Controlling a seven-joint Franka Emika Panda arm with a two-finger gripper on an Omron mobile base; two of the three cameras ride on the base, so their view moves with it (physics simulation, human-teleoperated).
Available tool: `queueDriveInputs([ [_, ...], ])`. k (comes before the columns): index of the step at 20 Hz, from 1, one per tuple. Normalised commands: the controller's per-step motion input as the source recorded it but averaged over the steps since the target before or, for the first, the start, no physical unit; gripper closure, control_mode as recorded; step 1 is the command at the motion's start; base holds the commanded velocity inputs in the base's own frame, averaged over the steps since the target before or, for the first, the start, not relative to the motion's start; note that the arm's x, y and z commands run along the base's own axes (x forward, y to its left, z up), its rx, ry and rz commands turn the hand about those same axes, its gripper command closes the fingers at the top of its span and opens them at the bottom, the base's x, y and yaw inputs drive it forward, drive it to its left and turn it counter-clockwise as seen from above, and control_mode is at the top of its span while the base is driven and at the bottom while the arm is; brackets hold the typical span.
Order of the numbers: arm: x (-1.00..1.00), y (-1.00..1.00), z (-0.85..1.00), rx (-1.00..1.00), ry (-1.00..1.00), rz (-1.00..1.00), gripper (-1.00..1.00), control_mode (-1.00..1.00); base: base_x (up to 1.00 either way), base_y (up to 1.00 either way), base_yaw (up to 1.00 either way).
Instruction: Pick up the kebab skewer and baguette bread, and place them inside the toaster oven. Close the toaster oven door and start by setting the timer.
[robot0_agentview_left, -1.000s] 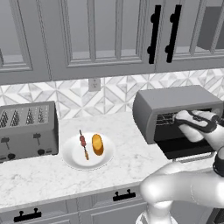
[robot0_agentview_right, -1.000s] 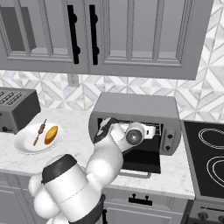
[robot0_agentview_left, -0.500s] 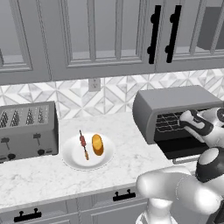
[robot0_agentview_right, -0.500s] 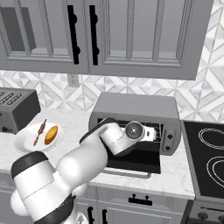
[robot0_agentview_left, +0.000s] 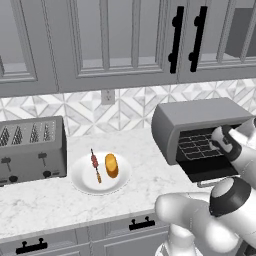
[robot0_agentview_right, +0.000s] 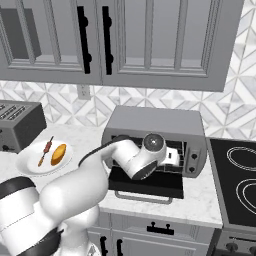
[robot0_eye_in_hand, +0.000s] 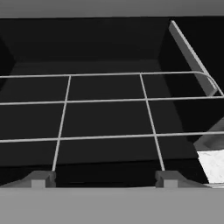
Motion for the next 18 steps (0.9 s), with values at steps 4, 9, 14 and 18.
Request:
queueDriveInputs([
  [4,-0.57,0.0,-0.69,0.0,0.16,0.0,-1.0,-1.0,0.0,0.0,0.0],
  [9,-0.52,0.0,-0.63,0.0,0.15,0.0,-1.0,-1.0,0.0,0.0,0.0],
  [14,-0.51,0.0,-0.47,0.0,0.1,0.0,-1.0,-1.0,0.0,0.0,0.0],
  [18,-0.36,0.0,0.15,0.0,-0.05,0.0,-1.0,-1.0,0.0,0.0,0.0],
])
